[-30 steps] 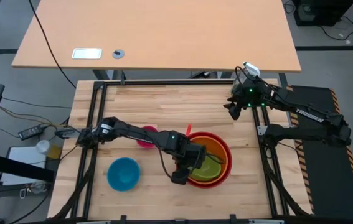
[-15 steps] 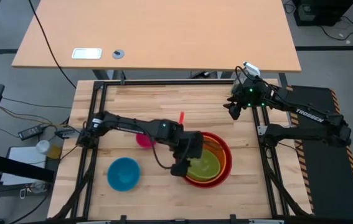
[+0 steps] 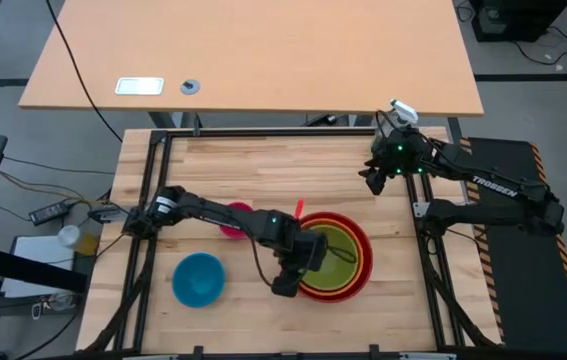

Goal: Nest bowls inside each other
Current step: Stack the blue bowl on top of the green bowl

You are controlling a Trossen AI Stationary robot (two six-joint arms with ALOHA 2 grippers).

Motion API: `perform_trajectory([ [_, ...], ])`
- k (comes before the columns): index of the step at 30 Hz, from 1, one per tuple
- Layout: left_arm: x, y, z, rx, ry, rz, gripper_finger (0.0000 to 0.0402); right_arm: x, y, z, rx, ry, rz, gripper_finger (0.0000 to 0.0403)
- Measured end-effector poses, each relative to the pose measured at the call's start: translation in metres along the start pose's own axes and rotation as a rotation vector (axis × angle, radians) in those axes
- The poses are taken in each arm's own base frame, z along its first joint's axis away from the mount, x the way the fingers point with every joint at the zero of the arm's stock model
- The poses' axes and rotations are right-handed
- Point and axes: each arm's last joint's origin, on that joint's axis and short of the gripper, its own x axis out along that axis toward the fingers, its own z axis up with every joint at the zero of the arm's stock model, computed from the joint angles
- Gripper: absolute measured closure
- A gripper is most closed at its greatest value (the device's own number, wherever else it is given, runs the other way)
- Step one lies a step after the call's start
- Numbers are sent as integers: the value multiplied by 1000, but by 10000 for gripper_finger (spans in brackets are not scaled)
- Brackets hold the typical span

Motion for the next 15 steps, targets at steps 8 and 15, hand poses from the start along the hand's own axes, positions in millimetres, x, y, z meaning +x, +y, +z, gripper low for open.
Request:
perform_trajectory([
  [8,-58,-1,7,-76,-6,-39,221,10,-1,-10,11,34,39,202],
  [15,-58,-23,-27,-22,344,-130,221,6,-1,-8,6,-6,53,202],
])
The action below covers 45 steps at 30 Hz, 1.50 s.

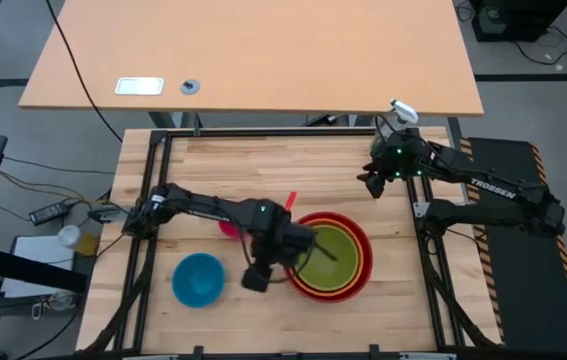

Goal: Nest bowls inside each other
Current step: Stack the blue bowl on top of the green bowl

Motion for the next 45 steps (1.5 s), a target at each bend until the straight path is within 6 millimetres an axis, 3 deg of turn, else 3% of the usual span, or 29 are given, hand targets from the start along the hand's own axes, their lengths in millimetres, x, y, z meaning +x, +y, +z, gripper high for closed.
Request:
perform_trajectory([
  [6,23,-17,-7,109,101,-45,222,-5,0,-3,0,0,1,202],
  [10,31,-24,-22,118,163,-51,222,-10,1,-4,-1,-15,3,202],
  [22,40,-12,-113,57,86,78,222,-12,1,-2,21,-49,0,202],
  [30,80,4,-148,-66,208,175,222,-12,1,-2,61,-52,-10,202],
  [40,113,16,-170,-168,268,228,222,-12,1,-1,64,-59,-16,202],
  [45,116,17,-170,-165,254,226,260,-12,1,-1,64,-59,-16,202],
])
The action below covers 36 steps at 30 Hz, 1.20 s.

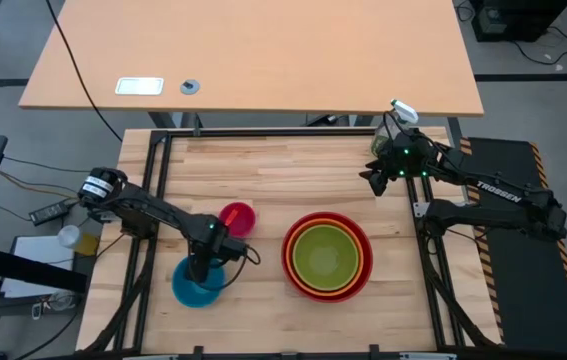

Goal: Nest bowls inside each other
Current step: Stack the blue bowl on top of the green bowl

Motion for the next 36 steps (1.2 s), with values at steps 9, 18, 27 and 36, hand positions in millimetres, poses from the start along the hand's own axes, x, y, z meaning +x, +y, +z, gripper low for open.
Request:
perform_trajectory([
  [9,-3,-1,-1,-76,24,-82,386,0,0,0,-2,-2,-3,202],
  [18,-75,0,32,-117,-262,-98,390,1,0,3,-7,-28,-3,202],
  [27,-137,33,75,-168,-243,-67,391,11,-1,5,-8,4,-9,202],
  [36,-194,77,138,-319,-478,-90,390,14,-2,-1,9,81,-27,202],
])
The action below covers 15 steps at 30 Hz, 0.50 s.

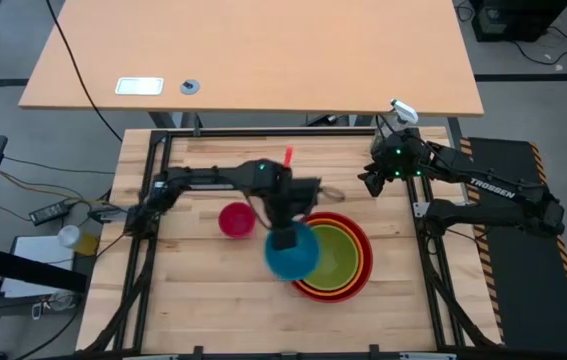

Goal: Nest bowls inside each other
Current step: Stack the blue bowl on top of the green bowl

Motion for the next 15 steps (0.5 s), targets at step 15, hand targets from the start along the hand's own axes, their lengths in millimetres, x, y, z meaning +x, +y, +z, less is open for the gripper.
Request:
perform_trajectory([
  [15,61,1,44,-190,-249,-39,389,-1,-1,-2,19,16,-15,202],
])
